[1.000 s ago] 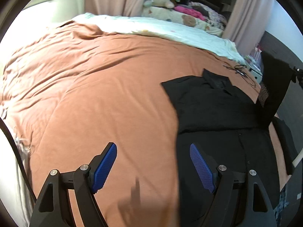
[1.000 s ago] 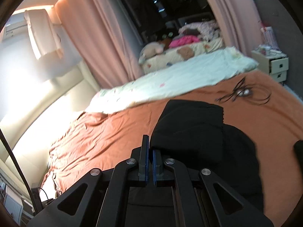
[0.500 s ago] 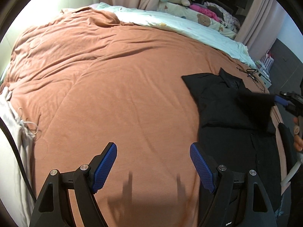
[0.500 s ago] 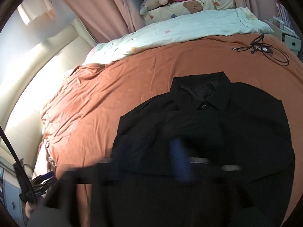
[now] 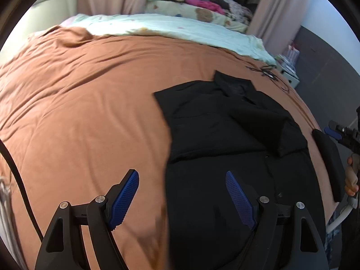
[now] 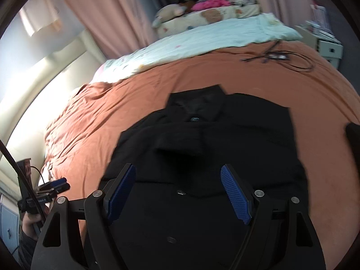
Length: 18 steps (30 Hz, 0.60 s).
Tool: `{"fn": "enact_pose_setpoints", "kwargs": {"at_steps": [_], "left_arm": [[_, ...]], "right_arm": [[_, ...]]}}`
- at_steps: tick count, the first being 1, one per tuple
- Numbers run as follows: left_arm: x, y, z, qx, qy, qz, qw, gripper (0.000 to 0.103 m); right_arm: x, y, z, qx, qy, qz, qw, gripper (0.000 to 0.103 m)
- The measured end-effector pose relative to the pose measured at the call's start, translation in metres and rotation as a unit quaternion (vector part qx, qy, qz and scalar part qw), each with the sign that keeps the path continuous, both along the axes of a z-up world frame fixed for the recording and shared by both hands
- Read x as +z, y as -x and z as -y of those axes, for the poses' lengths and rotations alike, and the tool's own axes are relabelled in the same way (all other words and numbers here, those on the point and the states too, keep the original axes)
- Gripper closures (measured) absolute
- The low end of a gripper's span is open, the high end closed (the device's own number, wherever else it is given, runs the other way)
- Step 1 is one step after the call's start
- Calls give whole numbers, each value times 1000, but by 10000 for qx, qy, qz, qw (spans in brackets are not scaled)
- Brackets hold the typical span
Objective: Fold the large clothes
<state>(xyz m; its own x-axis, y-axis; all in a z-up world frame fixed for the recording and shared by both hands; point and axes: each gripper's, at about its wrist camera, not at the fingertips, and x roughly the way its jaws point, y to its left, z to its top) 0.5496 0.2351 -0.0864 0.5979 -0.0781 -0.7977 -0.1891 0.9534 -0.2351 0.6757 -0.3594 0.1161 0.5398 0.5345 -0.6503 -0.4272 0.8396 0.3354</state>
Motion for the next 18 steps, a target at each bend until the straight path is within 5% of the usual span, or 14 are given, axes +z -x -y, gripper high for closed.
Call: {"fn": "enact_pose_setpoints", "kwargs": {"at_steps": [7, 15, 18], "left_arm": [[15, -52, 58, -560, -158, 33, 9983, 22], [22, -111, 127, -1177, -356, 25, 9924, 22], [20, -131, 149, -1360, -428, 22, 9898, 22]], "right_arm": [[-18, -7, 102, -614, -17, -145, 9980, 26], [-39, -1, 153, -972, 14, -272, 9949, 26], [-52, 12, 129, -1057, 9, -330, 9938, 26]]}}
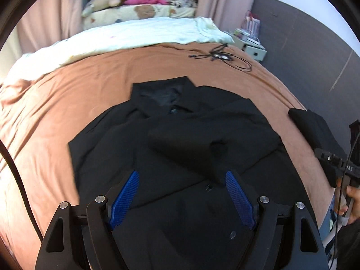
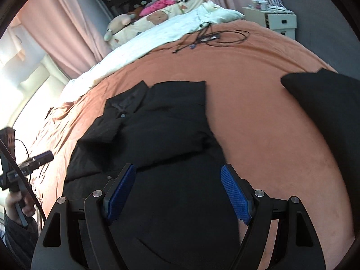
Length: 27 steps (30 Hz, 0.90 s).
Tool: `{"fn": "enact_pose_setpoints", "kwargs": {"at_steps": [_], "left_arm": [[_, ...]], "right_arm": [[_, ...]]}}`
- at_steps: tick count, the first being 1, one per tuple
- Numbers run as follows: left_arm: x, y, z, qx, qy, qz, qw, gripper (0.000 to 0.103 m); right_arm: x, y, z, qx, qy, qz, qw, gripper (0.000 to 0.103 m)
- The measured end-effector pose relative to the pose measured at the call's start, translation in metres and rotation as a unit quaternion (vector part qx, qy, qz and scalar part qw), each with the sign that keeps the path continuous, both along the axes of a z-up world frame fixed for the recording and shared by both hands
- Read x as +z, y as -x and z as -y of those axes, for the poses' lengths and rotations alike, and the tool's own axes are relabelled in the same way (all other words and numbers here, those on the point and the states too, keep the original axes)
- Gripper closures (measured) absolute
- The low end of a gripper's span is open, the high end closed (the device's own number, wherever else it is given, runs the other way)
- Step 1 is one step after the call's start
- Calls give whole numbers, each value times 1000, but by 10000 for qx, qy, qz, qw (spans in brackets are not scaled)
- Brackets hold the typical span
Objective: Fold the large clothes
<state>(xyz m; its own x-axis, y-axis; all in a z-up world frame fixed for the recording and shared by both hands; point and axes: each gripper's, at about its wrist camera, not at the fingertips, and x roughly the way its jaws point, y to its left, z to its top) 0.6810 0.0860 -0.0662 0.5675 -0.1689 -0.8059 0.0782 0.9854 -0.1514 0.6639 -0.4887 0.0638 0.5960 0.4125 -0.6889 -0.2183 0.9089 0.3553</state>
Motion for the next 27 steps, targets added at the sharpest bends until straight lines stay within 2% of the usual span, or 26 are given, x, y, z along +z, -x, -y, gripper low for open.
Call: {"fn": "enact_pose_setpoints", "kwargs": {"at_steps": [2, 6, 10, 12, 13, 14, 16, 19, 21, 24, 27], "left_arm": [[0, -14, 13, -96, -82, 35, 9999, 22], [-2, -36, 35, -250, -260, 87, 9993, 22], [-23, -57, 47, -240, -651, -9, 9976, 22], [-36, -60, 44, -186, -612, -153, 9978, 32], [-45, -60, 41, -168, -569, -297, 9978, 50], [-53, -60, 39, -147, -559, -433, 9974, 62], [-65, -54, 31, -71, -480, -606, 9970, 68], [-71, -34, 13, 79, -367, -643, 9972, 78], [-74, -19, 1, 222, -319, -678, 9969, 78], [-87, 1, -13, 325, -135, -983, 9945, 78], [-95, 19, -24, 385, -113, -1156, 9925, 68]], "right_arm": [[-8, 15, -24, -40, 34, -36, 10000, 26], [-25, 12, -49, -157, 49, -141, 9998, 26], [-43, 7, -57, -208, 16, -233, 9995, 26], [-47, 7, -57, -213, 6, -268, 9994, 26], [-49, 7, -58, -207, 9, -289, 9994, 26], [-52, 6, -61, -199, 25, -311, 9993, 26], [-58, 3, -69, -163, 103, -347, 9992, 26], [-62, -1, -81, -91, 415, -342, 9985, 26], [-64, -4, -86, -57, 498, -355, 9981, 26], [-68, -8, -87, -100, 527, -422, 9977, 26], [-74, -12, -88, -159, 592, -488, 9969, 26]]}}
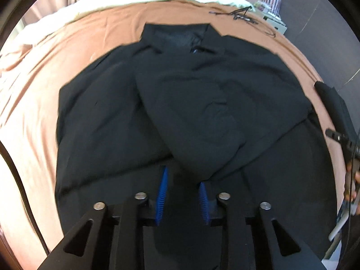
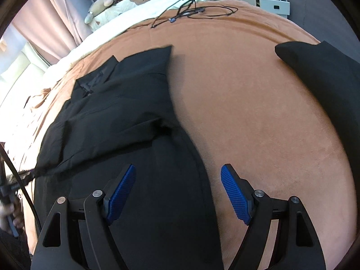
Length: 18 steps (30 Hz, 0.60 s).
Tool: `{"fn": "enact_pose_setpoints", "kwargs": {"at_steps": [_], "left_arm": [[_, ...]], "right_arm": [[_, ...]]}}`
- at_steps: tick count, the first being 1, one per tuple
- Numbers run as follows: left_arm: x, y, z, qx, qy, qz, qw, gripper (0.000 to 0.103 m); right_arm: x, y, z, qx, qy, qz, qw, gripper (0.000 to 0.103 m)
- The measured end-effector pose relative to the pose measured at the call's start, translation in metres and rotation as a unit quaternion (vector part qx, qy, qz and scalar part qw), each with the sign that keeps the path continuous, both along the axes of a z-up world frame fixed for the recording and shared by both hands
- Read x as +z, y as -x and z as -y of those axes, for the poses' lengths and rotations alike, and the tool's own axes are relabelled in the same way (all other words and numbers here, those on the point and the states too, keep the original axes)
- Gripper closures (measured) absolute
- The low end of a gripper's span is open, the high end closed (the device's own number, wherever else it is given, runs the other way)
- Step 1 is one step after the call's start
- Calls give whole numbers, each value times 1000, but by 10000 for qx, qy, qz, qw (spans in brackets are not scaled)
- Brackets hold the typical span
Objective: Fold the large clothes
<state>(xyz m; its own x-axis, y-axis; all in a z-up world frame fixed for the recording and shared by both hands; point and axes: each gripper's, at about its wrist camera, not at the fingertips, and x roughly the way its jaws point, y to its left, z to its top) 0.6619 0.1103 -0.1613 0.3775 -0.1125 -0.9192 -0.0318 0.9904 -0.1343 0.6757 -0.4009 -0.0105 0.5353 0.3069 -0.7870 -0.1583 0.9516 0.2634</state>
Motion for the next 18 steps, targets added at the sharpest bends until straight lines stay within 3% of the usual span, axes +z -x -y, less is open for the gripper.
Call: {"fn": "enact_pose_setpoints", "kwargs": {"at_steps": [2, 4, 8, 10, 13, 18], "left_arm": [[-1, 12, -5, 48, -98, -69, 9999, 54], [0, 23, -11, 54, -161, -126, 9998, 49], [17, 37, -22, 117, 17, -12, 9999, 49], [32, 30, -20, 130, 16, 187, 9997, 44], [45, 10, -3, 42, -5, 374, 9993, 24], [36, -31, 39, -187, -184, 331, 9991, 22]], "right_arm": [[-4, -2, -1, -23, 72, -32, 10000, 26], [-8, -4, -1, -21, 118, -59, 9999, 26], [-13, -8, -4, -26, 112, -99, 9999, 26], [-14, -9, -5, -27, 96, -89, 9999, 26], [-17, -10, -6, -10, 123, -70, 9999, 26], [-14, -15, -14, 104, 251, 40, 9996, 28]]}}
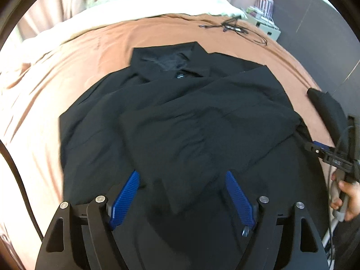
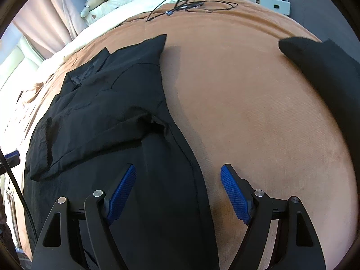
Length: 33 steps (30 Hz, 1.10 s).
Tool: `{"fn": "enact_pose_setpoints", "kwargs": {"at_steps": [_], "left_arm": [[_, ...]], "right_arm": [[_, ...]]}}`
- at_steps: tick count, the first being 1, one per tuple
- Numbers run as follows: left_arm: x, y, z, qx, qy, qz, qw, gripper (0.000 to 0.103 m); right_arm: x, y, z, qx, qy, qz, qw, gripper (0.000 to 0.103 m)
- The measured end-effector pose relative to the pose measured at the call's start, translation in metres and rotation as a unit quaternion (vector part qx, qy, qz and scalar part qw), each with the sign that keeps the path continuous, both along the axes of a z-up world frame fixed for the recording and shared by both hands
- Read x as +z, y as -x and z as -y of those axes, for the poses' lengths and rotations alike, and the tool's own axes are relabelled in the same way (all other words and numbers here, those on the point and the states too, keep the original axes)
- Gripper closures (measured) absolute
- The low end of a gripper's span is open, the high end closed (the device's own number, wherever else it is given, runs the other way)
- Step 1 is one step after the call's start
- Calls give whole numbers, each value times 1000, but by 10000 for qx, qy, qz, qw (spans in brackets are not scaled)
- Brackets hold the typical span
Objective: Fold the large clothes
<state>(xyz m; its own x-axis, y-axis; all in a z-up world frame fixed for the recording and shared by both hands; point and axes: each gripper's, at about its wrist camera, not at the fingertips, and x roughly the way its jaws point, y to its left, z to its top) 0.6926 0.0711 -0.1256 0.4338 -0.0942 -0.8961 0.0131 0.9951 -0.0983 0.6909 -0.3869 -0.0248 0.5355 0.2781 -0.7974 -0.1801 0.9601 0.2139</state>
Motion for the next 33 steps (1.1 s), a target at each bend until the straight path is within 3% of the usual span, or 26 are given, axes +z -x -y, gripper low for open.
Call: {"fn": "enact_pose_setpoints", "kwargs": {"at_steps": [9, 12, 13, 14, 15, 17, 20, 29, 33], "left_arm": [[-61, -49, 30, 130, -381, -678, 9969, 22], [-70, -53, 29, 223, -345, -692, 9968, 22], [-70, -53, 27, 245, -300, -667, 9970, 24], [-70, -53, 26, 247, -312, -638, 9972, 33], [-68, -52, 24, 200, -376, -615, 9972, 39], [-64, -49, 19, 114, -290, -626, 9975, 63], [-50, -45, 8, 16, -86, -549, 9985, 75], [35, -37, -24, -42, 128, 544, 9984, 83], [43, -36, -59, 224, 268, 747, 9966, 83]], "right_arm": [[4, -26, -25, 208, 768, 148, 9967, 34], [2, -36, -33, 251, 970, 154, 9949, 47], [2, -38, -35, 256, 1011, 177, 9944, 53], [1, -40, -35, 251, 1027, 204, 9942, 59], [1, -43, -35, 263, 978, 201, 9947, 60], [-1, -46, -33, 269, 812, 187, 9962, 66], [-2, -48, -29, 155, 713, 226, 9971, 69], [-19, -51, -1, -259, 156, 49, 9995, 69], [-20, -51, -3, -290, 281, 109, 9991, 69]]}}
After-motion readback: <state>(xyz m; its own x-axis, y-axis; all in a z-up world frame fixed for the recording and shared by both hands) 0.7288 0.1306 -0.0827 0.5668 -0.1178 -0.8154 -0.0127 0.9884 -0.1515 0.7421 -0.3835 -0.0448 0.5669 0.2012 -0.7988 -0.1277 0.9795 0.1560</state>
